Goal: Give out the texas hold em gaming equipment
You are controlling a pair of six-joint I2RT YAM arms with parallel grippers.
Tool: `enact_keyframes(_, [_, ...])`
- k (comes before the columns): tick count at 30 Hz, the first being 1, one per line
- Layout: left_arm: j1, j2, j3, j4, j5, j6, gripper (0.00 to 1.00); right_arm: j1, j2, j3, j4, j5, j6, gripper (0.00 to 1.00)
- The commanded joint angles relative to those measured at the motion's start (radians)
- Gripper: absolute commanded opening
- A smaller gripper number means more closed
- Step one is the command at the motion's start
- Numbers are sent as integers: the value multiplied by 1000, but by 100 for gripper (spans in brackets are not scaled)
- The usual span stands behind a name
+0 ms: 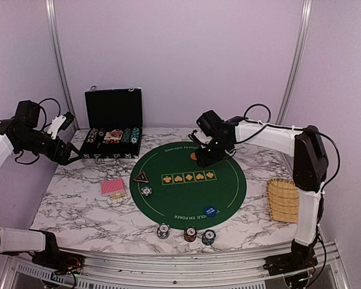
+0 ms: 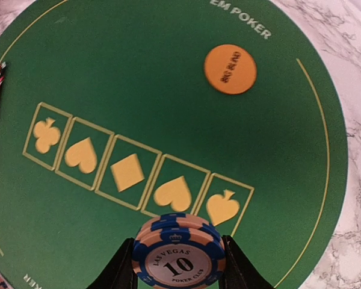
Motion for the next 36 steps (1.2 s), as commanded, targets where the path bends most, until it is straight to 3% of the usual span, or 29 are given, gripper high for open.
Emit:
enact_keyframes(1, [-3,-9,17,-33,3,20,99,-75,97,83,59,37,-24,0])
enact_keyframes(14, [-3,13,22,-33,5,31,99,-157,352,323,64,62,-29,0])
enact_keyframes(26, [-3,13,15,-33,-3,46,99,-179,389,322,61,49,6,0])
enact_keyframes(28, [-3,13,13,-33,-5,48,99,-179,389,319,61,42,6,7])
enact_keyframes(32, [-3,15,17,-33,-1,45,99,-180,397,338,43,37,5,39])
enact_keyframes(36, [-3,9,19,-34,-1,42,99,-180,395,357,32,48,3,51])
